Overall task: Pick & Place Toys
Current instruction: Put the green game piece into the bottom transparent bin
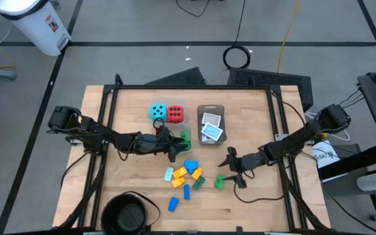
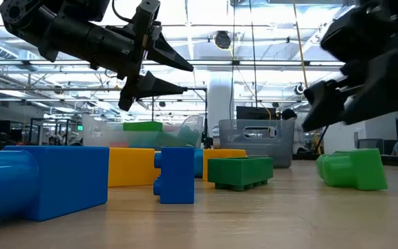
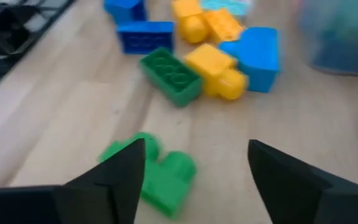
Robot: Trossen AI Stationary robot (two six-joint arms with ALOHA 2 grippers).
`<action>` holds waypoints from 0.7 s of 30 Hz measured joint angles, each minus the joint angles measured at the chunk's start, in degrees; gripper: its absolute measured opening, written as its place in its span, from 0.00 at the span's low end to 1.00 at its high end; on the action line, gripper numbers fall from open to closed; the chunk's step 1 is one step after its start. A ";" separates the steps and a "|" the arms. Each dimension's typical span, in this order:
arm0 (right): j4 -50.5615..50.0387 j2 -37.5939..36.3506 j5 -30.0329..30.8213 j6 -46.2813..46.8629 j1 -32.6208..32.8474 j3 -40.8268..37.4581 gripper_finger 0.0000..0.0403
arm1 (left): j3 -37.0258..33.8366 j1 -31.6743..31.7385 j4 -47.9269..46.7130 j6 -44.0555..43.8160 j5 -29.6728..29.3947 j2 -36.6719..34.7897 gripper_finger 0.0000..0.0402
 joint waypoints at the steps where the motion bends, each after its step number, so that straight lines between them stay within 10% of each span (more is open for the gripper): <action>1: -0.03 0.00 0.06 -0.45 1.20 0.03 0.67 | 0.00 0.02 0.02 -0.02 0.00 0.00 0.57; 9: -1.64 1.45 10.65 -0.37 14.05 1.58 0.64 | 0.00 0.02 0.00 0.31 -0.02 0.00 0.57; 21: -0.76 13.66 4.69 10.04 17.75 7.36 0.58 | 0.00 0.02 0.02 0.07 -0.04 0.00 0.57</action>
